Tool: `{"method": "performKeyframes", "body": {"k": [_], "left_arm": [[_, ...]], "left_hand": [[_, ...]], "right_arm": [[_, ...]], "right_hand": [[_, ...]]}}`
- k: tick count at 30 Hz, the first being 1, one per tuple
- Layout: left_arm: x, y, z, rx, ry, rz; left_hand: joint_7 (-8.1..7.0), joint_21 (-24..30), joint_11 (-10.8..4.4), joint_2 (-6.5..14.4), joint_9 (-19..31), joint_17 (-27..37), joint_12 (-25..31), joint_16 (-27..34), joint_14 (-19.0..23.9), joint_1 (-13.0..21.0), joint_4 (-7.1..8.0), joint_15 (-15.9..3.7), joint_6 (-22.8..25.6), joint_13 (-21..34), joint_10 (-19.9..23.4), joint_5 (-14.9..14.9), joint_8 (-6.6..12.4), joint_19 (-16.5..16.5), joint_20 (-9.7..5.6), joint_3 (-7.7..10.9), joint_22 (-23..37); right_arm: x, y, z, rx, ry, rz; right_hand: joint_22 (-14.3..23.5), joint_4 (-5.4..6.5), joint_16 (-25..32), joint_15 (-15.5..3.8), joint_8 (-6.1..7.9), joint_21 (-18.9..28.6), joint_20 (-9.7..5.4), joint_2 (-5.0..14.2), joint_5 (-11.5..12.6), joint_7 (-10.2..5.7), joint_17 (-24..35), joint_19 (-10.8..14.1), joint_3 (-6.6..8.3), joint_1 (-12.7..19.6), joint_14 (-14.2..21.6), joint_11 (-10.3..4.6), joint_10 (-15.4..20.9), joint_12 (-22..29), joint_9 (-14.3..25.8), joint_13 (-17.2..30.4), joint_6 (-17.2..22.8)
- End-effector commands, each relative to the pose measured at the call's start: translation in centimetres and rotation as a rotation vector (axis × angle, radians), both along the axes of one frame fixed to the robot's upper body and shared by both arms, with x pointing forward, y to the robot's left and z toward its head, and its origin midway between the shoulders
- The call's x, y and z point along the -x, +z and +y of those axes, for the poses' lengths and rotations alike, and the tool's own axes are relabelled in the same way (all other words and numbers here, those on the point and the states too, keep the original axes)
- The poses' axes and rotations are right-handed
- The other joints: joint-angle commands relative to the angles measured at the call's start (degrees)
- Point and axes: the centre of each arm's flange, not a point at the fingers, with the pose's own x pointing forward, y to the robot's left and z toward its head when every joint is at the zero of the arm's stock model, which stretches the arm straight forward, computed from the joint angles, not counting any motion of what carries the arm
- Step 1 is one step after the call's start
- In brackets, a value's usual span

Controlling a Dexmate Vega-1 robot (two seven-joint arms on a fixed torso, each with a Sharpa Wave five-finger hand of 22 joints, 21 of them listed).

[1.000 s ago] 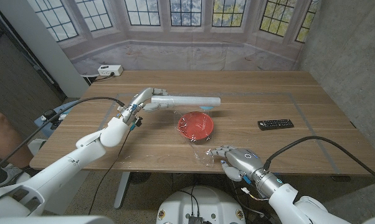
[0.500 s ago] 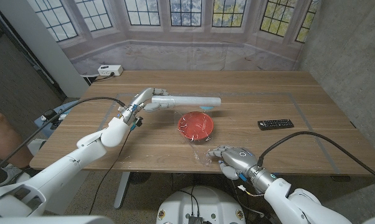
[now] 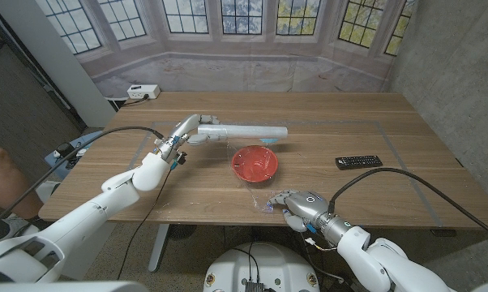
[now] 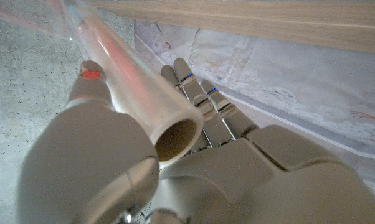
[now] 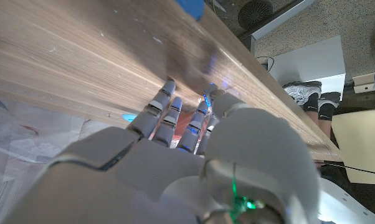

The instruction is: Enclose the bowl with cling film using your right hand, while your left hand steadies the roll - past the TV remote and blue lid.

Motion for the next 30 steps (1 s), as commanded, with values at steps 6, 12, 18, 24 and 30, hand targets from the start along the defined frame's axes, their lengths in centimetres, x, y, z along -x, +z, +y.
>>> {"method": "performKeyframes", "body": {"k": [6,12,18,24,30], "left_arm": [[-1.2,0.1,0.0,-0.009,-0.017,0.003],[-1.9,0.1,0.2,-0.017,-0.04,0.001],[-2.6,0.0,0.5,-0.024,-0.055,0.006],[-3.2,-0.1,1.0,-0.023,-0.058,0.016],[-3.6,-0.2,1.5,-0.018,-0.057,0.017]], "left_hand": [[0.15,0.2,0.2,10.4,0.2,0.1,0.0,0.1,-0.4,9.5,0.19,0.15,0.1,0.2,-0.4,0.1,0.36,-0.2,-0.13,0.65,0.2],[0.23,0.2,0.31,10.5,0.2,0.1,-0.1,-0.1,-0.7,9.3,0.26,0.14,0.0,0.1,-0.8,0.1,0.42,-0.2,-0.12,0.8,0.2],[0.28,0.2,0.62,10.6,0.2,0.1,-0.1,0.0,-0.9,9.2,0.3,0.17,0.0,0.0,-0.8,0.0,0.49,-0.3,-0.1,0.9,0.2],[0.28,0.2,0.64,10.8,0.2,0.1,-0.1,0.0,-1.0,9.1,0.32,0.12,-0.2,0.0,-0.9,0.1,0.46,-0.3,-0.08,1.11,0.2],[0.21,0.2,0.69,10.8,0.2,0.1,-0.1,-0.1,-1.1,9.0,0.3,0.16,-0.3,0.0,-1.0,0.1,0.5,-0.4,-0.07,1.27,0.2]], "right_arm": [[-1.1,-0.4,-0.6,-0.019,-0.019,0.039],[-1.3,-0.3,-0.6,-0.022,-0.021,0.051],[-1.5,-0.2,-0.5,-0.027,-0.028,0.062],[-1.8,0.0,-0.3,-0.028,-0.032,0.077],[-2.2,0.2,-0.2,-0.026,-0.025,0.087]], "right_hand": [[0.0,0.65,0.3,-9.25,0.35,0.1,-5.3,0.1,-0.3,-0.01,0.3,-0.4,-0.26,1.1,0.1,0.03,0.3,0.2,0.2,0.3,0.5],[0.0,0.99,0.4,-9.25,0.36,0.2,-5.3,0.17,-0.3,0.0,0.5,-0.3,-0.47,1.2,0.2,0.07,0.4,0.2,0.2,0.4,0.6],[0.0,1.29,0.5,-9.27,0.36,0.3,-5.31,0.17,-0.3,0.14,0.6,-0.2,-0.72,1.2,0.2,0.11,0.4,0.2,0.2,0.4,0.6],[0.0,1.6,0.6,-9.25,0.34,0.4,-5.31,0.14,-0.3,0.25,0.7,-0.2,-1.0,1.3,0.2,0.16,0.4,0.2,0.2,0.4,0.6],[0.0,1.89,0.7,-9.24,0.33,0.4,-5.34,0.17,-0.3,0.31,0.8,-0.2,-1.24,1.3,0.3,0.19,0.4,0.1,0.2,0.4,0.6]]}}
